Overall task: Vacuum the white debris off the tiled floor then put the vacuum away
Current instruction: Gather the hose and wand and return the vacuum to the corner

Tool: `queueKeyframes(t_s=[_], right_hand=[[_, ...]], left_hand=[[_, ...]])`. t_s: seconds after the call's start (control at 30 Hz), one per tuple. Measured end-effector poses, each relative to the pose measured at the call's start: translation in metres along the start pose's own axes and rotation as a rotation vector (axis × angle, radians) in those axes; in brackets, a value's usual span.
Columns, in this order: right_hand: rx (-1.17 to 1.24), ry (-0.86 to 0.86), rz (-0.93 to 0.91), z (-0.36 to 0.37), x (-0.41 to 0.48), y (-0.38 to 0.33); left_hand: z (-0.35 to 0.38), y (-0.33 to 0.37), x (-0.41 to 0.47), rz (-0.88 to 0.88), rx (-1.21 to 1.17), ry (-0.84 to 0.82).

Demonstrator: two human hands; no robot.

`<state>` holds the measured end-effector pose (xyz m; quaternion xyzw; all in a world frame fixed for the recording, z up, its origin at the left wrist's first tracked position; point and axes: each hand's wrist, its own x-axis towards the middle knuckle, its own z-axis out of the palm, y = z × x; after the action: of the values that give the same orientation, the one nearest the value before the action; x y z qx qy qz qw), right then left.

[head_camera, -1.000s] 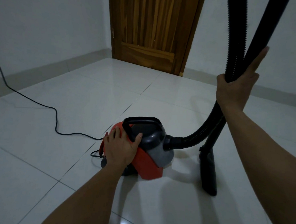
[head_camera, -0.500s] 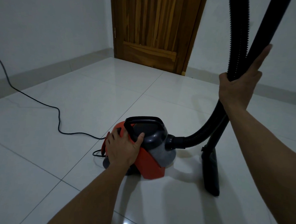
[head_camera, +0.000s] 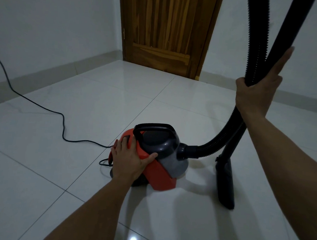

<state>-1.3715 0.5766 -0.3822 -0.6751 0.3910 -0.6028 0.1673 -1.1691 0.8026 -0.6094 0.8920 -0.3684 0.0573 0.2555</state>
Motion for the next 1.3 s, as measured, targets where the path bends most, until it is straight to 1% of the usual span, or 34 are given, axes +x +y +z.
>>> queueKeyframes(t_s=[0.3,0.63,0.73,0.87,1.0,1.2,1.3], right_hand=[[0.022,0.009,-0.001,-0.003,0.002,0.003],[0.032,0.015,0.003,0.000,0.005,0.005],[0.034,0.016,-0.003,0.000,0.005,0.006],[0.046,0.011,0.003,-0.002,0.003,0.007],[0.031,0.005,0.012,-0.002,0.003,0.006],[0.003,0.006,-0.004,-0.004,0.003,0.006],[0.001,0.005,0.003,-0.005,0.004,0.006]], left_hand=[[0.000,-0.001,-0.002,0.035,0.005,0.015],[-0.002,-0.002,0.004,0.053,0.049,-0.030],[0.000,0.000,-0.004,0.012,-0.001,-0.022],[-0.002,0.000,-0.006,0.022,-0.049,-0.044],[-0.003,0.000,-0.007,0.021,-0.056,-0.063],[-0.006,0.005,-0.008,-0.009,-0.021,-0.019],[-0.005,0.013,-0.008,-0.030,-0.147,0.011]])
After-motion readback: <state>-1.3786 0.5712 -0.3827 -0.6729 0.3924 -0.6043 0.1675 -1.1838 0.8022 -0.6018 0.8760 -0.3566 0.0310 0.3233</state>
